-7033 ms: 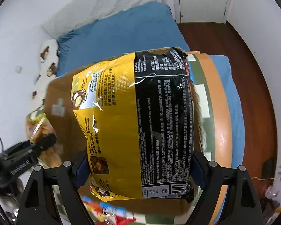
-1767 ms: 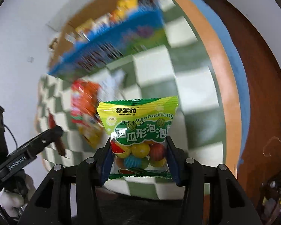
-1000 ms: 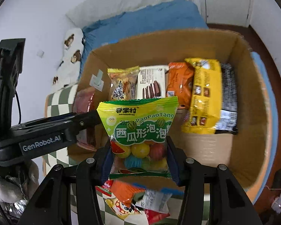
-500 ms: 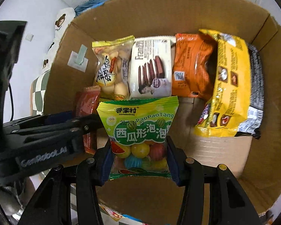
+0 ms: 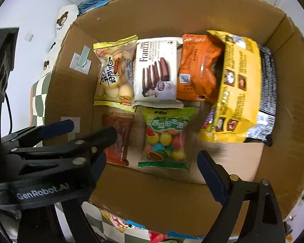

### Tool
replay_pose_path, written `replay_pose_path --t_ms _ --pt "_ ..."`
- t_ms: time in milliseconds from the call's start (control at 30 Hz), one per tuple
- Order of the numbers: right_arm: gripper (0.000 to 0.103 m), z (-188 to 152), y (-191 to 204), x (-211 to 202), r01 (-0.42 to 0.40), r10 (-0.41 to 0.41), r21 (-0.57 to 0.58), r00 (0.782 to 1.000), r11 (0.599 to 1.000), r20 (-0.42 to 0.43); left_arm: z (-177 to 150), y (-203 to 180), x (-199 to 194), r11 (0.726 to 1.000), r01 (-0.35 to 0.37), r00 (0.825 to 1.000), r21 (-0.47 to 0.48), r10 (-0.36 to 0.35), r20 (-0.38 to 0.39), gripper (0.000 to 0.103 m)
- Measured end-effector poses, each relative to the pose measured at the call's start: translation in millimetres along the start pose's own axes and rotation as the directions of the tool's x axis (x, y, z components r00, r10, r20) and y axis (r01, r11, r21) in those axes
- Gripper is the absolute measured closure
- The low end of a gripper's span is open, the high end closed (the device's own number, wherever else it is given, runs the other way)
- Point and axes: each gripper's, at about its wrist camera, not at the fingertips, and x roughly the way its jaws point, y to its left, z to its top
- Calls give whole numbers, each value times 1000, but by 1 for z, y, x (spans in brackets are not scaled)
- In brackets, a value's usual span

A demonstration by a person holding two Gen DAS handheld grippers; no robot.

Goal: Organize snacks
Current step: 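Withdraw both tools from the box toward the remaining snacks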

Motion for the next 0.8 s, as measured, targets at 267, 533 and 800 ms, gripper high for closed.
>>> replay_pose_path --t_ms 267,533,800 --pt "10 -21 -21 -26 35 -37 28 997 999 73 -26 -3 -35 1000 7 990 -8 -6 138 16" --pt "10 -55 -33 -77 76 -84 45 973 996 213 -58 -17 -85 996 -80 935 38 62 349 16" --pt "10 -94 -34 -130 113 -125 54 923 992 365 -102 -33 -125 990 -121 871 69 73 486 16"
